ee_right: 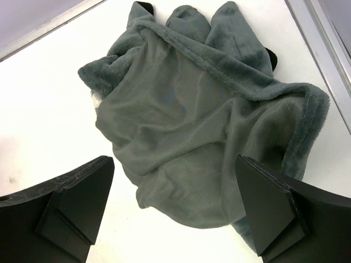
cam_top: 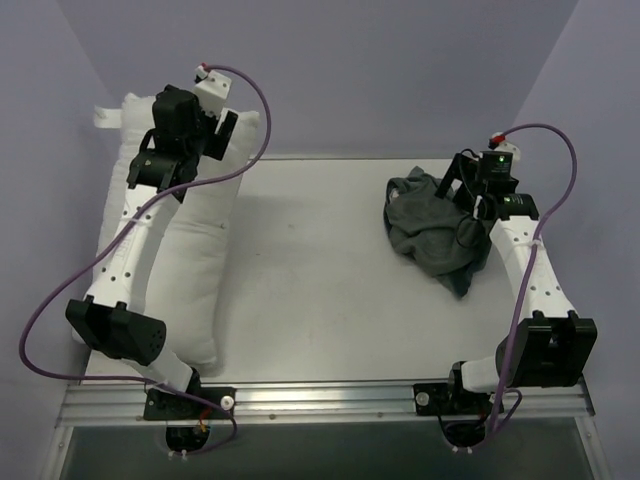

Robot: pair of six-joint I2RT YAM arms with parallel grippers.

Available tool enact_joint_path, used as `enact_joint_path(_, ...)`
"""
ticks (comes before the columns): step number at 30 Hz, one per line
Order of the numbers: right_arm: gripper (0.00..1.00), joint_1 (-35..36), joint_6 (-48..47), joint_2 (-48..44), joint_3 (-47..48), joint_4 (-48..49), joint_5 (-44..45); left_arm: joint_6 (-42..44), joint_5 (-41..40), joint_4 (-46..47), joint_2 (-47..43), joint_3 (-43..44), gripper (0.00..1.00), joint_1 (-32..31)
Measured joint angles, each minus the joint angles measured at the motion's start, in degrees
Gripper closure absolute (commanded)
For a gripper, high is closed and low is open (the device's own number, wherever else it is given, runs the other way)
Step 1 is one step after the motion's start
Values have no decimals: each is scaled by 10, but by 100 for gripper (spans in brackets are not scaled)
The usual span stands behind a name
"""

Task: Remove the pillowcase from the pillow

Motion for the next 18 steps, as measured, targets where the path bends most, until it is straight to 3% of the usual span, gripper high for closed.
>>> enact_joint_path(11, 0, 0, -14, -11, 38, -32, 24, -30, -9, -64, 12, 118, 6, 17)
enact_joint_path(15, 0, 0, -15, -29, 38, -38, 38, -55, 11, -103, -23, 103, 6, 47)
enact_joint_path(18, 0, 0, -14, -50, 28, -31, 53, -75, 33, -109, -90, 15, 6, 131)
